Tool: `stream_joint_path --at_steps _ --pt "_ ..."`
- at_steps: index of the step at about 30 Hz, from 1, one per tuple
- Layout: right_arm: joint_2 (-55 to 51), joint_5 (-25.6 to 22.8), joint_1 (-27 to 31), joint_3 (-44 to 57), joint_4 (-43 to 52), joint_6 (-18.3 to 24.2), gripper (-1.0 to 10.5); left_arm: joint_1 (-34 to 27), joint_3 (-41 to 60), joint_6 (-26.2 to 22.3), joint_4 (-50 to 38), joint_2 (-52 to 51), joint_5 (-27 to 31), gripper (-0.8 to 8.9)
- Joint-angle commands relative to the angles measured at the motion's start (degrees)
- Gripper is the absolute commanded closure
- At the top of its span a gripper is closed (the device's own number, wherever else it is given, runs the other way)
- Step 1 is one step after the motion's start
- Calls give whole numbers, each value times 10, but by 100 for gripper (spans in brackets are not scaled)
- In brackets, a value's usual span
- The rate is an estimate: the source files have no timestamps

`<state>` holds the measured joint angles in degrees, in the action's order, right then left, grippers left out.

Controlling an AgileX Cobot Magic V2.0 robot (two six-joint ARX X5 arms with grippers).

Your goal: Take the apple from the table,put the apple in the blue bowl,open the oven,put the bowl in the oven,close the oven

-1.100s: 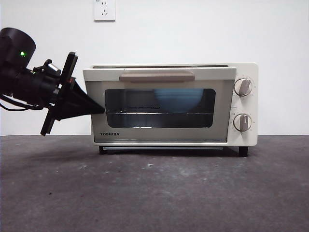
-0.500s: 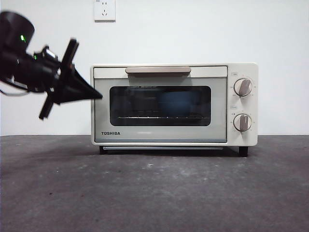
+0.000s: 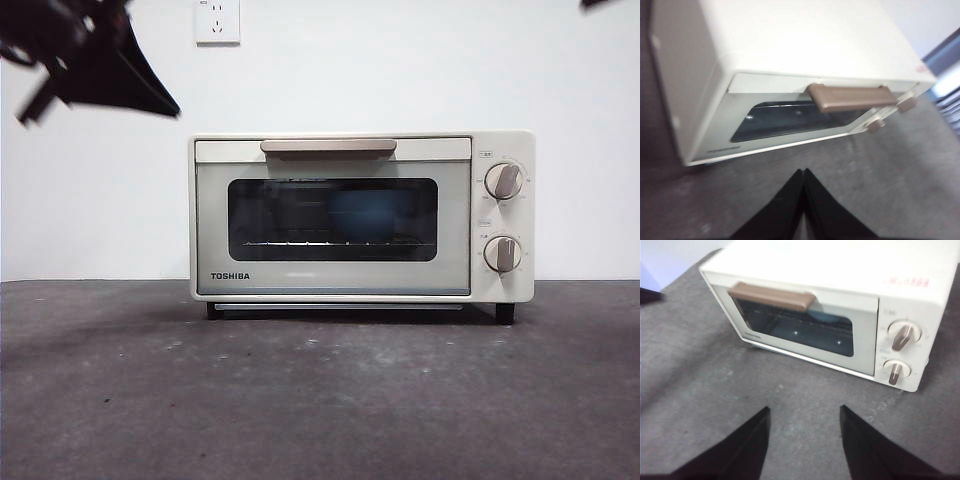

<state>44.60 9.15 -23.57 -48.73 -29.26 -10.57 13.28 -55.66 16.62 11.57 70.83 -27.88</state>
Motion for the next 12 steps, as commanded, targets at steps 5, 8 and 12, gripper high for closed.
stream_joint_path --at_steps 5,8,12 --pt "-15 33 -3 135 210 5 929 66 -10 -54 43 -101 96 806" --pt "-17 33 -3 171 264 0 942 92 -3 -54 57 -126 141 806" --pt "-17 33 -3 183 276 12 942 117 26 -54 64 -149 175 806"
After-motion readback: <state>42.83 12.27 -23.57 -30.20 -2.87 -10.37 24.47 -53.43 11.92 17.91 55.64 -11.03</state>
